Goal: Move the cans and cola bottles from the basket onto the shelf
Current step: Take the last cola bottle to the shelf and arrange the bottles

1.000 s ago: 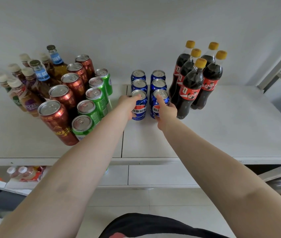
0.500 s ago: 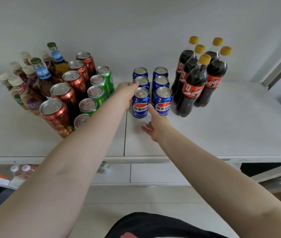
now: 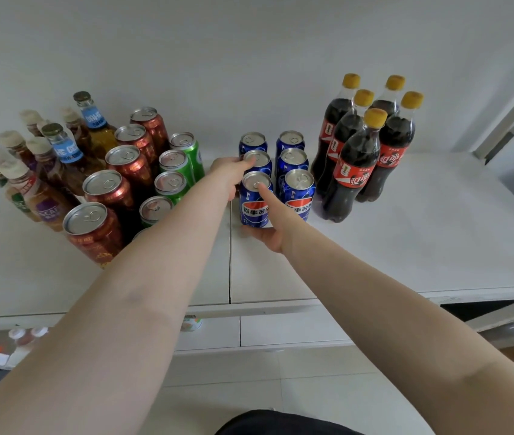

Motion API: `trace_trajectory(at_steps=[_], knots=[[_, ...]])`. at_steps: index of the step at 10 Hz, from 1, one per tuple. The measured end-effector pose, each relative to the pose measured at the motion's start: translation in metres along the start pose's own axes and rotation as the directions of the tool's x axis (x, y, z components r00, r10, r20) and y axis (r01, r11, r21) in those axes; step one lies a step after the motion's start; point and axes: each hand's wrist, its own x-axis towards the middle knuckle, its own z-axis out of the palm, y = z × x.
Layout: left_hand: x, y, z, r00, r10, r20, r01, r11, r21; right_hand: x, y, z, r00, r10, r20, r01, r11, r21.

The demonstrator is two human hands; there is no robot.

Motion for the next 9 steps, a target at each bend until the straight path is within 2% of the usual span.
trace_trajectory(at_steps=[1, 3, 6, 9], knots=[[0.008, -0.003, 0.001, 1.000, 0.003, -0.011, -0.003, 0.999, -0.049, 0.000, 0.001, 0.004, 0.998, -0.058, -0.025, 0.060, 0.995, 0.081], [0.024, -0.003, -0.003, 0.998, 0.000, -0.059, -0.004, 0.997, -0.081, 0.000, 0.002, 0.011, 0.995, -0.068, -0.069, 0.071, 0.996, 0.045], [0.016, -0.003, -0.002, 0.997, 0.056, -0.052, -0.059, 0.996, -0.060, 0.003, -0.001, 0.006, 0.998, -0.046, -0.034, 0.048, 0.997, 0.056], [-0.001, -0.013, 0.001, 0.988, 0.126, -0.087, -0.129, 0.991, -0.040, 0.002, 0.001, 0.004, 0.998, -0.057, -0.024, 0.057, 0.998, -0.020]])
